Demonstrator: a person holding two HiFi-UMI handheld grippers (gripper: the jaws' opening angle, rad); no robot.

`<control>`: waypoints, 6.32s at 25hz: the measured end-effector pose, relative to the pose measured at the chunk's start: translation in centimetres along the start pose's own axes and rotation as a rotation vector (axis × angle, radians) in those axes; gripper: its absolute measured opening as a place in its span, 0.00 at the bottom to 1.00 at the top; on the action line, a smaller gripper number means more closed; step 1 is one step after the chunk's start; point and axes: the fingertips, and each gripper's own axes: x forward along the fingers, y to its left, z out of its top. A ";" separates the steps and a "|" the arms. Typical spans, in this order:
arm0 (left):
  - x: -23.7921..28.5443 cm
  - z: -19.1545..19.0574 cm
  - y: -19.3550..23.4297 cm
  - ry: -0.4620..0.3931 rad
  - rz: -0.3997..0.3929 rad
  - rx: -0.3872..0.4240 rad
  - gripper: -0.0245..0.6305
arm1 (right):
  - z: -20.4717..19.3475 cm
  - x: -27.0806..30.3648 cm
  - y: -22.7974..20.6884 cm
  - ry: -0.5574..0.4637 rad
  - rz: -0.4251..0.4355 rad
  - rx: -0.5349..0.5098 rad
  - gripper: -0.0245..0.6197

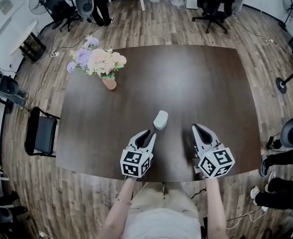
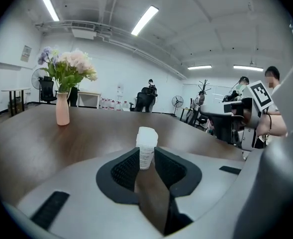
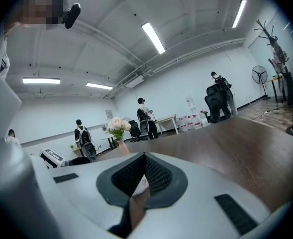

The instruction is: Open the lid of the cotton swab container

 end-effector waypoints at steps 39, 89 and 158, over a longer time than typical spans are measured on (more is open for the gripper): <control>8.6 -1.5 -0.4 0.153 -0.072 0.220 0.36 | -2.6 -0.4 -2.8 0.023 -0.074 0.076 0.07; -6.7 12.0 -12.8 0.149 -0.739 0.388 0.36 | 11.6 -2.9 12.3 0.103 0.771 -0.154 0.38; -6.7 11.4 -11.8 0.023 -0.644 0.572 0.35 | 11.4 -0.4 12.9 0.234 0.775 0.269 0.45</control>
